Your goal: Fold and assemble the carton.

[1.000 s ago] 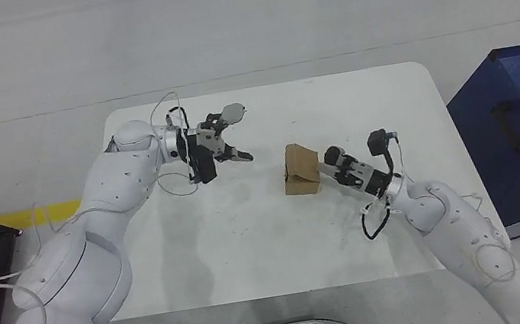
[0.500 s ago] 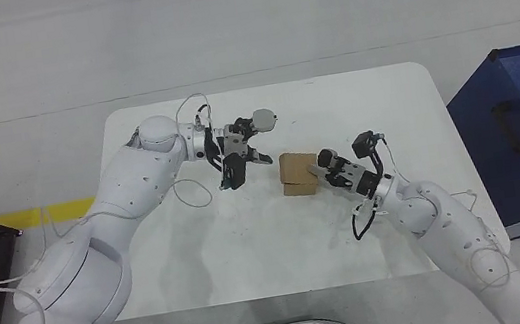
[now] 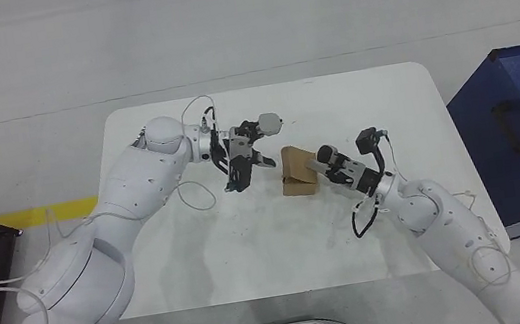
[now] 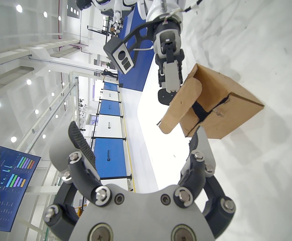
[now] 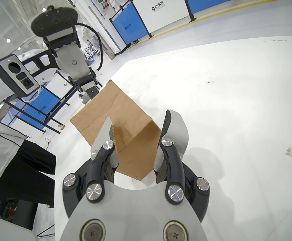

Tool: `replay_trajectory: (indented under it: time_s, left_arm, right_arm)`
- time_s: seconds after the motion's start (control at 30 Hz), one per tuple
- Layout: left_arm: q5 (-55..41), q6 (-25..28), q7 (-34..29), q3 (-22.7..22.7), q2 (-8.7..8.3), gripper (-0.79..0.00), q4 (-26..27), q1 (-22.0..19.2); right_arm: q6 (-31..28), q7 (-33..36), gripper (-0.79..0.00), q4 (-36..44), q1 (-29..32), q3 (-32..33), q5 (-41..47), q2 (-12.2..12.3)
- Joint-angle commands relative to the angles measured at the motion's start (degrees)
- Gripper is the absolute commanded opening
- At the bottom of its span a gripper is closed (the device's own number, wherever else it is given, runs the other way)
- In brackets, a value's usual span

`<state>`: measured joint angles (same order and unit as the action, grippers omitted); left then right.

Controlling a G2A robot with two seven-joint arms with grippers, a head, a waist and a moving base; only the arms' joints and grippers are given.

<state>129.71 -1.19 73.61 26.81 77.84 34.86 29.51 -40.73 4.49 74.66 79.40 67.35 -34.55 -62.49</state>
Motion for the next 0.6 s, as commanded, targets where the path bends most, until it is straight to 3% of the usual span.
replay_trajectory:
  time_s: [0.0, 0.13, 0.23, 0.27, 0.3, 0.33, 0.57]
  left_arm:
    - [0.0, 0.2, 0.0, -0.1, 0.19, 0.000, -0.1, -0.1]
    - [-1.6, 1.3, 1.6, 0.3, 0.55, 0.000, -0.7, -0.3]
    - [-6.9, 5.9, 7.1, 1.9, 0.58, 0.000, -3.5, -0.3]
    - [-8.2, 8.2, 8.0, 2.3, 0.55, 0.000, -5.0, -0.6]
    - [-8.9, 9.3, 8.4, 2.5, 0.54, 0.000, -5.8, -0.9]
    - [-8.9, 9.3, 8.4, 2.5, 0.54, 0.000, -5.8, -0.9]
    - [-8.9, 9.3, 8.4, 2.5, 0.54, 0.000, -5.8, -0.9]
  right_arm:
    - [0.0, 0.0, -0.342, 0.0, 0.0, 0.1, 0.0, 0.0]
    - [-0.2, 0.0, -0.354, -0.2, -0.1, 0.0, 0.3, -0.1]
    - [-0.4, -0.3, -0.326, -0.6, -0.2, 0.1, 0.6, -0.2]
    - [-0.4, -0.4, -0.268, -0.7, -0.2, 0.2, 0.8, -0.2]
    - [-0.5, -0.5, -0.086, -0.7, -0.2, 0.2, 0.9, -0.3]
    - [-0.5, -0.5, 0.000, -0.7, -0.2, 0.2, 0.9, -0.3]
    - [-0.5, -0.5, 0.000, -0.7, -0.2, 0.2, 0.9, -0.3]
